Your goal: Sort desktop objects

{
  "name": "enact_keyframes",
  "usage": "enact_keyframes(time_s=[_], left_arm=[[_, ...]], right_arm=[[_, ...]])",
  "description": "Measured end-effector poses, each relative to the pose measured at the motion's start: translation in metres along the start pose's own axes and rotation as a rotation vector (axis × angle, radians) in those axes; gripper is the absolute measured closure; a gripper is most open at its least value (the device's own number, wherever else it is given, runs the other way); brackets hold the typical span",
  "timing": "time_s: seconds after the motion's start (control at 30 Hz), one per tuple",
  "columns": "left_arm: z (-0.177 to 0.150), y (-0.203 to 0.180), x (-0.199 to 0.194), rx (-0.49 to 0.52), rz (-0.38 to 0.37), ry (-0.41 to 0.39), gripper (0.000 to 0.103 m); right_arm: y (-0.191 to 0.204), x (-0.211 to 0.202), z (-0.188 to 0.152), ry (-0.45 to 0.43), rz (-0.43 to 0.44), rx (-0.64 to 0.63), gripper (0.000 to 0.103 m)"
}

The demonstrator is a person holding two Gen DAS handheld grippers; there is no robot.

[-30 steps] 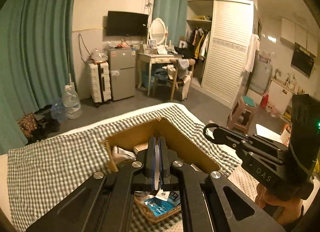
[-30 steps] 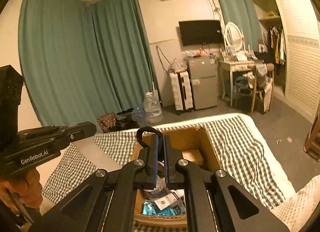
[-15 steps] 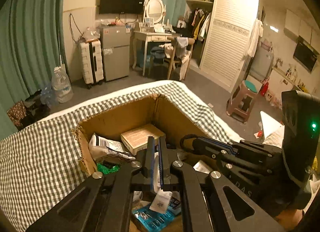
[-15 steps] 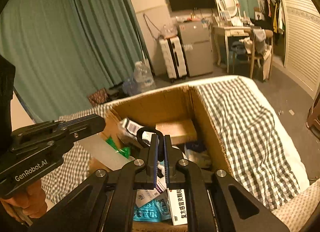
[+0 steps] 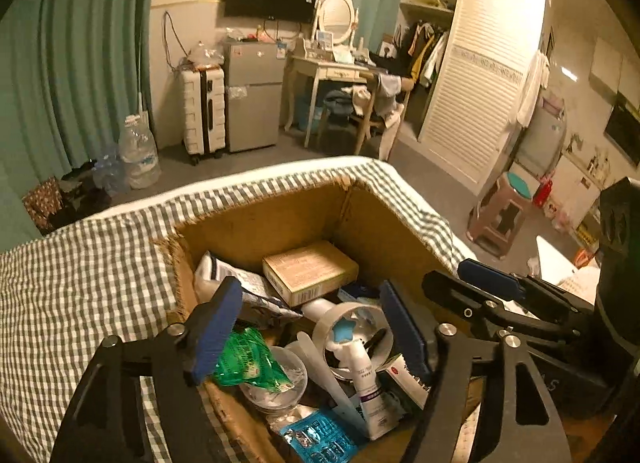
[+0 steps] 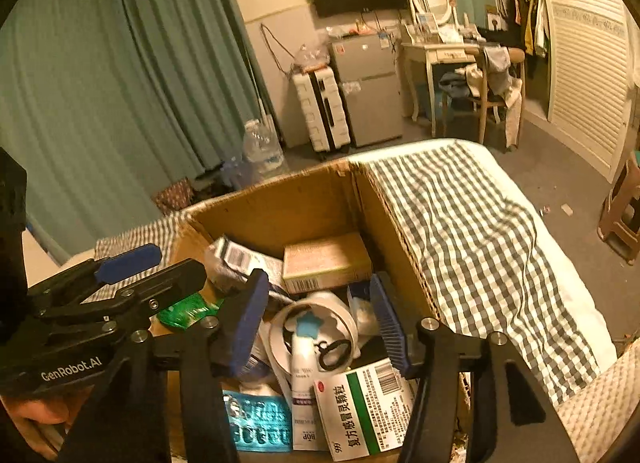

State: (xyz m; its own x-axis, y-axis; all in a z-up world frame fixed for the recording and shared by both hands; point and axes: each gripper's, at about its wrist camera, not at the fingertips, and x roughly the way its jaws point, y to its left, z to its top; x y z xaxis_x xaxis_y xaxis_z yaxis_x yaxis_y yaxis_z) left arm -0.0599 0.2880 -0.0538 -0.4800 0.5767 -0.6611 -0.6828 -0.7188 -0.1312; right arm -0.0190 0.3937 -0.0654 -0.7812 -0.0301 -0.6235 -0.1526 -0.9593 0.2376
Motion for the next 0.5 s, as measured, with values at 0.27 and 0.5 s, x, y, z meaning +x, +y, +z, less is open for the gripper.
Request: enact_keyframes(time_s=[0.27,0.5], left_arm=[[0.013,0.008,-0.056,-0.013,0.087,-0.098,0.008],[0.023,0.018,-0.12,-0.061,0.158,-0.157,0.0]], right_arm=[[0.011,-0.035,0.015,-0.103,-0.012,-0.009,0.029],[0.02,-0.079,0.022,-0.209,-0.005,0.008,0.0]])
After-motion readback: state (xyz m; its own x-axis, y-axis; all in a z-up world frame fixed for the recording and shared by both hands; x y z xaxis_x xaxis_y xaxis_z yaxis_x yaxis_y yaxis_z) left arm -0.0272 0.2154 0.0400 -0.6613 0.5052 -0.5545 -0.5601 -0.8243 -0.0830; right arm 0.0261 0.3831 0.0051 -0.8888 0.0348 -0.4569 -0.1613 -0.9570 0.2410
